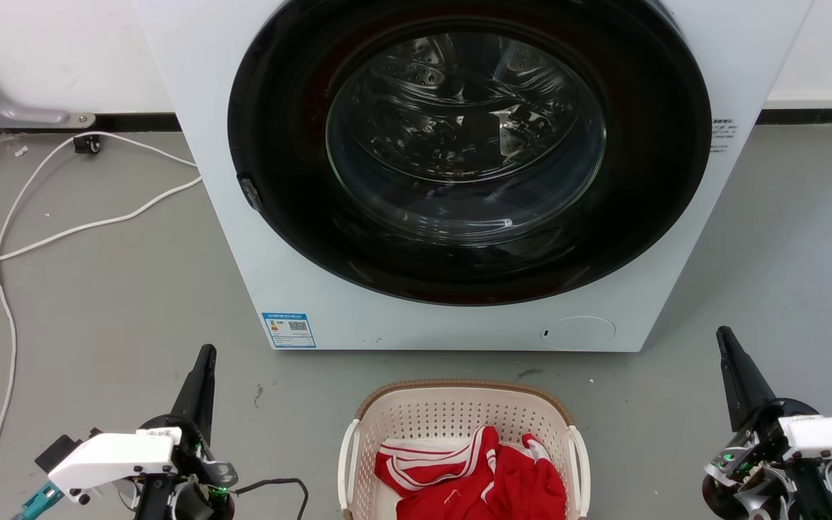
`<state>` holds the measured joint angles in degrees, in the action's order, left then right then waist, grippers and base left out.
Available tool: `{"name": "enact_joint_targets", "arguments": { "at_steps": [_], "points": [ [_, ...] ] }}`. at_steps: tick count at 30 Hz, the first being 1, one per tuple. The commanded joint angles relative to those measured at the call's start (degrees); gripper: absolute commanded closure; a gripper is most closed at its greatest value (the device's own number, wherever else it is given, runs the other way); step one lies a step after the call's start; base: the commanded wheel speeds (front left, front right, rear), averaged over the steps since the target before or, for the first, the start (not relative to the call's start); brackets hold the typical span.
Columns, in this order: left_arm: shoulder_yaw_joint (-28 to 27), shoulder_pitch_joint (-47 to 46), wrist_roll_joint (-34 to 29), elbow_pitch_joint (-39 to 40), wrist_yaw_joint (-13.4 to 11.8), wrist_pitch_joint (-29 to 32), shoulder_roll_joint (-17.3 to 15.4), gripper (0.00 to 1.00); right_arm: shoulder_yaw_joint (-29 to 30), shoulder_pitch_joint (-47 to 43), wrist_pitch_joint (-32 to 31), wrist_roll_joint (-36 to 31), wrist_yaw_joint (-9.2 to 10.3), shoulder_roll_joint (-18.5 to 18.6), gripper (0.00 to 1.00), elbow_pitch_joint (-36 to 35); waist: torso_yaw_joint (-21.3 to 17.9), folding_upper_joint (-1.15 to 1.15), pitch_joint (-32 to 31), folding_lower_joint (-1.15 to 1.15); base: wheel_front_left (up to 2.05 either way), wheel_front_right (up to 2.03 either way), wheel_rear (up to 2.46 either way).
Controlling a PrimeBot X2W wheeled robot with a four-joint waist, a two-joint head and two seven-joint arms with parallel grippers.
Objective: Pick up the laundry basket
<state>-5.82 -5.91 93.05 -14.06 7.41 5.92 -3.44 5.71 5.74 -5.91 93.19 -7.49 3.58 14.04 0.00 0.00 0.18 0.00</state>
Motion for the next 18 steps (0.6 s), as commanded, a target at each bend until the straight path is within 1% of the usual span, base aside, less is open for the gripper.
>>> {"name": "enact_joint_targets", "arguments": {
  "at_steps": [1, 18],
  "points": [
    [-0.1, -0.6, -0.1, -0.1, 0.2, 0.3, 0.1, 1.0, 0.1, 0.8, -0.2, -0.3, 0.0, -0.2, 1.0, 0.0, 0.0, 0.0, 0.0, 0.0, 0.0, 0.0, 0.0],
    [-0.3, -0.6, -0.3, -0.1, 0.2, 0.3, 0.2, 1.0, 0.3, 0.8, -0.3, -0.5, 0.0, -0.3, 1.0, 0.1, 0.0, 0.0, 0.0, 0.0, 0.0, 0.0, 0.0]
  ]
}}
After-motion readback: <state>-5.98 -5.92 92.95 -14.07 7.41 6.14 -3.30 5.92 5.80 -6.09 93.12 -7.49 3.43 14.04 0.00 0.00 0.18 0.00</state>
